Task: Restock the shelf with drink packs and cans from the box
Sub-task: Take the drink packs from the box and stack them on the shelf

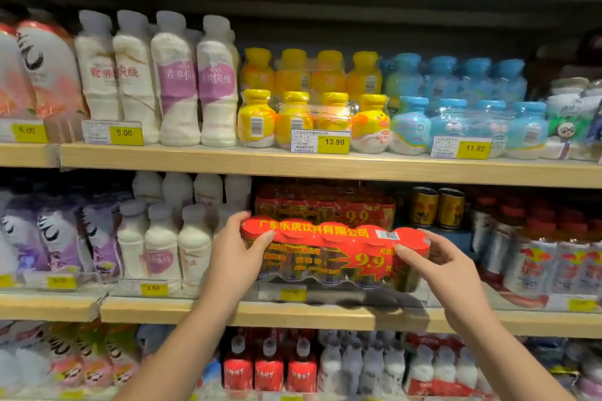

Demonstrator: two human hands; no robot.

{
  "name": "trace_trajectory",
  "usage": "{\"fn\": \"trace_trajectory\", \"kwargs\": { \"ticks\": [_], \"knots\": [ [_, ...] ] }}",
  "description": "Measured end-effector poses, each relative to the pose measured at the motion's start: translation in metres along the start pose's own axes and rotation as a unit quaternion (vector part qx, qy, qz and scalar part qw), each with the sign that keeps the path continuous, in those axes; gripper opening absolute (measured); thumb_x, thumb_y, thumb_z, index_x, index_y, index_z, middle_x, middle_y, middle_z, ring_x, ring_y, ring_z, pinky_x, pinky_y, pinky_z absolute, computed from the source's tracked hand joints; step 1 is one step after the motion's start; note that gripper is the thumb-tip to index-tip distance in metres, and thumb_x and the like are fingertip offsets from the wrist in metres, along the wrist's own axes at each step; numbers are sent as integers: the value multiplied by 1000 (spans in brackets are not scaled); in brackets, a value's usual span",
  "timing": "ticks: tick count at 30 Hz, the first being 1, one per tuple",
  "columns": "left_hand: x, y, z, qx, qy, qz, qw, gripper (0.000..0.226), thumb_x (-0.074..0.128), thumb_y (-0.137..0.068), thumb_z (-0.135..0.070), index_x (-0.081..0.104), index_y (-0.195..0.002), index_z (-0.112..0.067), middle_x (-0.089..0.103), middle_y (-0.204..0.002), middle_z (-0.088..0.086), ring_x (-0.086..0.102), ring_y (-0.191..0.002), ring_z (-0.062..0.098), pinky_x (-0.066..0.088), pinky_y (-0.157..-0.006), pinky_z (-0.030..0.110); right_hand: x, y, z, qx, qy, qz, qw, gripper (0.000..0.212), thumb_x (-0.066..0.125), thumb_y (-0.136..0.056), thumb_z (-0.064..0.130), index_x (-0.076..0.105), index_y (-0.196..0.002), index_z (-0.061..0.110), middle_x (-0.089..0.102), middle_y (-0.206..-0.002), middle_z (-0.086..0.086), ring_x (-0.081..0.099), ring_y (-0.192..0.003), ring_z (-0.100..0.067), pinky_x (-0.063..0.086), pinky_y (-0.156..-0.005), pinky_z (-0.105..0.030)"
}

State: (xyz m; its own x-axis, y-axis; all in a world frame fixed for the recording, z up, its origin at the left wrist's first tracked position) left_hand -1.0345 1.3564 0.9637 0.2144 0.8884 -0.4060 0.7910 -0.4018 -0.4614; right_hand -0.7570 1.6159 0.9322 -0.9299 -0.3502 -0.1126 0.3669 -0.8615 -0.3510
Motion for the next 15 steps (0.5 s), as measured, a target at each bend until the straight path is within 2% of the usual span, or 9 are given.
{"fn": "trace_trajectory", "kwargs": {
  "ticks": [2, 6, 7, 10, 12, 15],
  "knots": [
    [12, -6, 5, -14, -19, 4, 1000, 59, 68, -91, -47, 48, -140, -22, 65, -116, -2, 63, -100, 17, 53, -82, 38, 2, -12, -10, 3, 3, -5, 1000, 74, 93, -58, 58, 69, -125, 37, 75, -107, 20, 70, -101, -2, 58, -90, -36],
    [28, -12, 11, -25, -34, -8, 999, 58, 67, -93, -46, 49, -138, -16, 68, -104, 7, 64, -94, 26, 46, -70, 32, 6, -30, -25, 10, 34, -5, 999, 94, 90, -56, 63, 61, -139, 28, 62, -122, 17, 61, -116, -12, 50, -105, -46],
    [30, -13, 12, -25, -43, -11, 999, 57, 67, -93, -45, 49, -137, -14, 67, -98, 6, 63, -88, 25, 44, -66, 31, 7, -33, -29, 16, 34, -3, 999, 92, 90, -57, 63, 62, -137, 29, 63, -120, 18, 61, -115, -11, 50, -106, -46],
    [38, -14, 16, -29, -68, -10, 997, 49, 66, -95, -43, 51, -129, -11, 52, -76, -3, 52, -71, 19, 35, -55, 28, 11, -39, -38, 21, 33, 23, 999, 61, 91, -57, 63, 69, -108, 39, 74, -98, 27, 67, -95, 5, 54, -96, -38],
    [41, -13, 19, -34, -82, -12, 996, 40, 65, -96, -41, 52, -119, -11, 49, -75, -4, 50, -71, 18, 33, -54, 29, 14, -42, -41, 15, 34, 29, 999, 63, 91, -60, 63, 71, -114, 39, 75, -105, 23, 69, -99, 3, 55, -96, -39],
    [46, -11, 20, -33, -98, -18, 994, 31, 64, -97, -38, 50, -109, -13, 53, -83, 0, 56, -80, 22, 36, -60, 31, 17, -49, -47, 13, 49, 30, 998, 74, 89, -59, 67, 68, -123, 37, 72, -116, 18, 67, -109, -6, 55, -98, -40]
  ]
}}
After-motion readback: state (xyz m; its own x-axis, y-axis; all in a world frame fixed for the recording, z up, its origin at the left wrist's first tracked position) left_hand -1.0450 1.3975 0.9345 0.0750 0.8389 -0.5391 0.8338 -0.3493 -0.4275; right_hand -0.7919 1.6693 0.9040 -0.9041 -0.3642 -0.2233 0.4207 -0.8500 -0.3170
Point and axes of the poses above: each hand's wrist, its own y-axis away from the middle knuckle, its own x-axis out of the palm, z = x × y, the point moved 7 cm from there along -y, towards the middle knuckle
